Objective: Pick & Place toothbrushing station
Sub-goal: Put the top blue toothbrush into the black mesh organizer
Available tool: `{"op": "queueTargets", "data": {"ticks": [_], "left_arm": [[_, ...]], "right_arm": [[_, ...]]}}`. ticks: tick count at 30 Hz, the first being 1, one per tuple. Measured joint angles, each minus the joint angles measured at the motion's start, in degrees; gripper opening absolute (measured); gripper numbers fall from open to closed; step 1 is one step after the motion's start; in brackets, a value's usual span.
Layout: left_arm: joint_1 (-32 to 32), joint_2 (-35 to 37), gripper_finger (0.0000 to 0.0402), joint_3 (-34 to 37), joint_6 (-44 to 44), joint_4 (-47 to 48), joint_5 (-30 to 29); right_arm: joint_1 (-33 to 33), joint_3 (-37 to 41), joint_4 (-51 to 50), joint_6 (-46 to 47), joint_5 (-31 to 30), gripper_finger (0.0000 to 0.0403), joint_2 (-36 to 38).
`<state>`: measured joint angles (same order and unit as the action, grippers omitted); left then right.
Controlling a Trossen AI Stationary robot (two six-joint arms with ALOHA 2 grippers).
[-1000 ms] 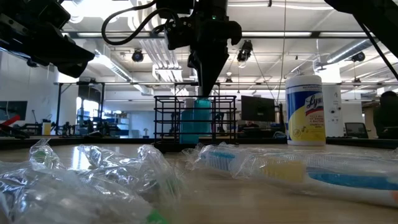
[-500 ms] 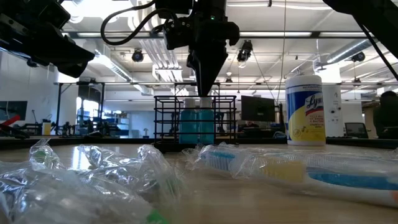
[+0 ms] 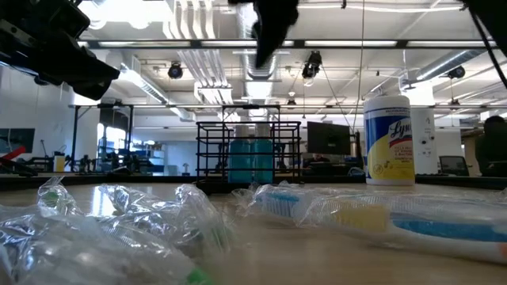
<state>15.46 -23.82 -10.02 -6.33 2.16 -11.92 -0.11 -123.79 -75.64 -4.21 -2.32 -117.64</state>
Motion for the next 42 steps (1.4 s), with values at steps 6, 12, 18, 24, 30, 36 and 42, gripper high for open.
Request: {"op": "queueTargets", "data": {"ticks": [6, 12, 18, 24, 30, 36, 42], "left_arm": [[0.0, 0.0, 0.0003, 0.0, -0.3, 0.0, 0.0], [0.0, 0.0, 0.0003, 0.0, -2.7, 0.0, 0.0], [0.0, 0.0, 0.0003, 0.0, -6.9, 0.0, -0.2], [0.0, 0.0, 0.0003, 0.0, -7.6, -0.3, -4.8], [0.0, 0.0, 0.0003, 0.0, -10.0, -1.2, -10.3], [0.0, 0.0, 0.0003, 0.0, -13.5, -1.1, -11.5], [0.0, -0.1, 0.0003, 0.0, -15.4, -1.1, -11.6]], "right_arm": [[-2.9, 11.3, 28.7, -1.7, 6.8, 0.0102, 16.2], [-6.4, 36.9, 55.5, 0.7, 6.8, 0.0054, 33.3], [-7.6, 62.0, 74.7, 5.7, 6.9, 0.0026, 46.1], [-7.1, 80.8, 86.2, 11.0, 5.3, 0.0015, 52.0], [-7.6, 88.3, 86.1, 19.4, 2.2, 0.0011, 52.2], [-8.8, 88.9, 77.7, 24.6, -4.2, 0.0011, 49.4], [-10.7, 84.8, 66.9, 29.5, -4.0, 0.0011, 44.6]]}}
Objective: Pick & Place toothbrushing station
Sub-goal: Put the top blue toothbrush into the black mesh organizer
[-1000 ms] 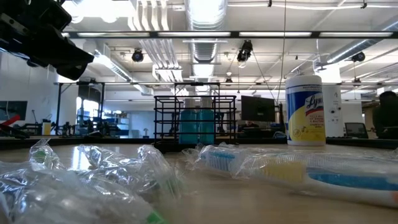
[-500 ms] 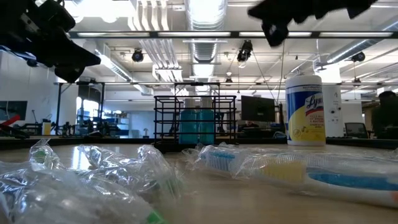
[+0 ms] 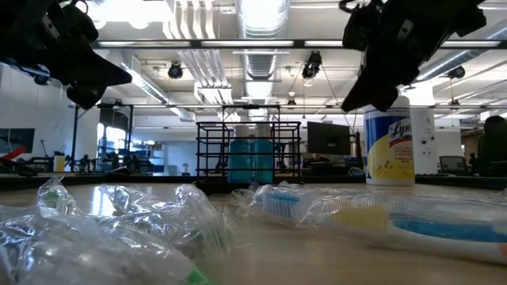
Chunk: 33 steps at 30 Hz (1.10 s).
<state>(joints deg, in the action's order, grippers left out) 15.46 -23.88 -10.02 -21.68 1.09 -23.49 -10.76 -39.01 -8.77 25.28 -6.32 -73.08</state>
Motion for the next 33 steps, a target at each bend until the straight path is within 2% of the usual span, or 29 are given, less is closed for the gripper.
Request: {"op": "queueTargets", "data": {"ticks": [10, 16, 24, 28, 33], "left_arm": [[0.0, -0.3, 0.0003, 0.0, 0.2, 1.3, 0.3], [0.0, -0.6, 0.0003, 0.0, 0.2, 2.3, 0.4], [0.0, -0.7, 0.0003, 0.0, 0.7, 3.7, 0.4], [0.0, -0.7, 0.0003, 0.0, 0.7, 3.9, 0.6], [0.0, -0.7, 0.0003, 0.0, 0.7, 4.0, 0.6]], "right_arm": [[-6.3, -11.3, -6.6, 1.3, -1.2, 0.0017, -12.4], [-7.0, -23.0, -20.3, 5.0, -1.3, 0.0076, -22.3], [-7.0, -37.7, -31.1, 8.1, -1.3, 0.0168, -35.6], [-6.9, -43.6, -35.2, 8.2, -1.4, 0.019, -40.8], [-7.0, -48.1, -39.0, 8.2, -1.3, 0.0196, -45.7]]}}
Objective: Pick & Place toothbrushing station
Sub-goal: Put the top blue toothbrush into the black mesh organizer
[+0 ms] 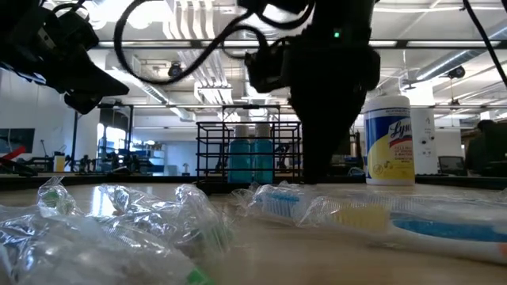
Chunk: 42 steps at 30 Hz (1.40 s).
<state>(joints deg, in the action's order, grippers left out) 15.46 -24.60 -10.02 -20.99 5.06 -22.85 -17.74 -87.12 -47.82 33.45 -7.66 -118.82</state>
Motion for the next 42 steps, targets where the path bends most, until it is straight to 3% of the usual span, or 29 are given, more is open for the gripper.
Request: {"op": "queueTargets", "data": {"ticks": [13, 34, 42], "left_arm": [[0.0, 0.0, 0.0003, 0.0, 0.0, -0.1, 0.0], [0.0, 0.0, 0.0003, 0.0, -1.2, -0.3, 0.0], [0.0, 0.0, 0.0003, 0.0, -1.2, -0.1, 0.0]], "right_arm": [[0.4, 0.0, -1.1, -0.8, 0.2, 0.0184, -4.4], [0.5, 0.3, 1.4, -5.8, 0.8, 0.0021, -4.5], [0.4, 0.4, 1.8, -6.9, 0.2, 0.0015, -3.7]]}}
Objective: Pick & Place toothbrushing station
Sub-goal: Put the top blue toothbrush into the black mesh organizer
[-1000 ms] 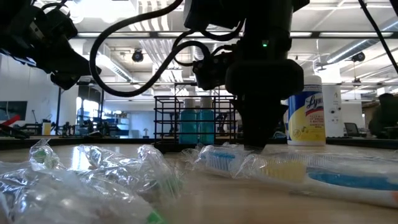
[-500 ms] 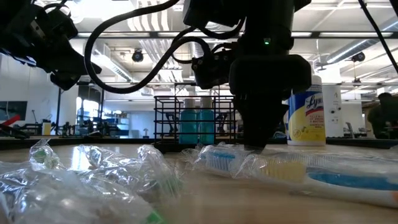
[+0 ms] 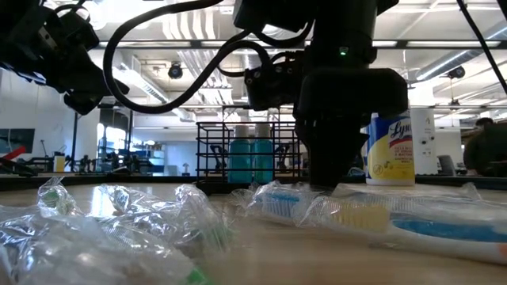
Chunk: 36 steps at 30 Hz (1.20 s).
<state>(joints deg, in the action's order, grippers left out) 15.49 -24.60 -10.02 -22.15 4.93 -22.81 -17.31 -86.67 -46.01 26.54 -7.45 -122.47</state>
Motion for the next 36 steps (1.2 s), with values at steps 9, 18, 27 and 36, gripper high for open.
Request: {"op": "queueTargets", "data": {"ticks": [9, 18, 27, 36], "left_arm": [[0.0, 0.0, 0.0003, 0.0, 0.0, 0.0, 0.0], [0.0, 0.0, 0.0003, 0.0, 0.0, 1.2, 0.0], [0.0, 0.0, 0.0003, 0.0, 0.1, 1.1, 0.0], [0.0, 0.0, 0.0003, 0.0, 0.8, 1.1, -0.3]], "right_arm": [[-2.3, 0.3, 0.9, -1.5, -6.3, 0.0014, 6.5], [-5.1, 3.5, 9.8, -9.5, -10.4, 0.0014, 18.7], [-2.6, 22.7, 46.6, -33.8, -10.4, 0.0013, 39.7], [7.5, 49.6, 92.3, -37.0, -7.3, 0.0013, 48.8]]}}
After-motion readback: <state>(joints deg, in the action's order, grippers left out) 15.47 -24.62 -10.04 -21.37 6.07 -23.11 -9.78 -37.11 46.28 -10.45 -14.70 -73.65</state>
